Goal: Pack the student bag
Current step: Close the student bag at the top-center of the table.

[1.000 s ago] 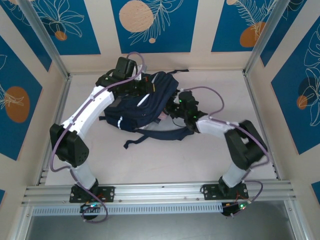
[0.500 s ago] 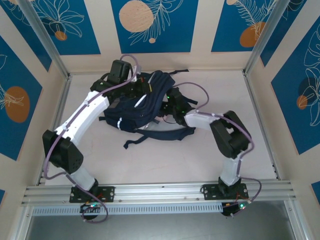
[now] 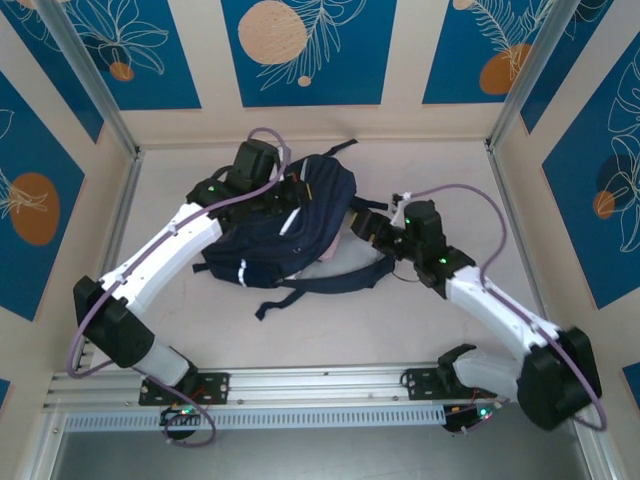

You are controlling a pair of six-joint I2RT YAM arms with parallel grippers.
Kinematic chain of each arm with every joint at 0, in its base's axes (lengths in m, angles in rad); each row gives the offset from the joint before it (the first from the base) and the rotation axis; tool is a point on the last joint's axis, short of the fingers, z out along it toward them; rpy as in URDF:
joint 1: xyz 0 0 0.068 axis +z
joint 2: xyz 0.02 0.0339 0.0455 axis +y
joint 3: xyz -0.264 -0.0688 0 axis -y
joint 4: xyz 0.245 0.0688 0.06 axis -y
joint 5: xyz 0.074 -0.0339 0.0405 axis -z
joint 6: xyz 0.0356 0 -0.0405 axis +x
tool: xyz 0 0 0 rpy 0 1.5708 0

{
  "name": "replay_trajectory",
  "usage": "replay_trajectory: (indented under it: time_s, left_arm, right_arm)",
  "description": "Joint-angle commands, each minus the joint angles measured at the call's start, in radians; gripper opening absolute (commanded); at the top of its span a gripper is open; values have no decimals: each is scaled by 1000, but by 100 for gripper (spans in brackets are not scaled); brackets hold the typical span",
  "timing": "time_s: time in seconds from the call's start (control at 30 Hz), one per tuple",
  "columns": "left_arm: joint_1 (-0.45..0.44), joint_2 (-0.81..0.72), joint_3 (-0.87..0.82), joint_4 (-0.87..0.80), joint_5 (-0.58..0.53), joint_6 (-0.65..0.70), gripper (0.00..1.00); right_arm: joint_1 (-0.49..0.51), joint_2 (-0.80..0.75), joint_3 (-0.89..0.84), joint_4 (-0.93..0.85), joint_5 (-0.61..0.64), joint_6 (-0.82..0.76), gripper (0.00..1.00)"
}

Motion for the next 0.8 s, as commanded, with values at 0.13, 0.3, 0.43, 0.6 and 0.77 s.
replay_trajectory:
  time_s: [0.13,0.3,0.43,0.6,0.77]
  left_arm:
    - [-43,228,213,116,90,-41,0]
    - [-43,457,412,87,171,-38,0]
    - [-42,607,586,12,244,-41,0]
    - [-26,546,542,-32,225,15,44]
    - [5,298,283,1,120,48,56]
  right_arm:
    - [-8,-253,-1,-376,304,-132,41]
    - [22,-272,-31,-381,174,-165,23]
    - [124,-215,-67,-310,52,-144,24]
    - [209,-80,-116,-144,-92,-52,45]
    - [225,29,-156,-9,-115,73,42]
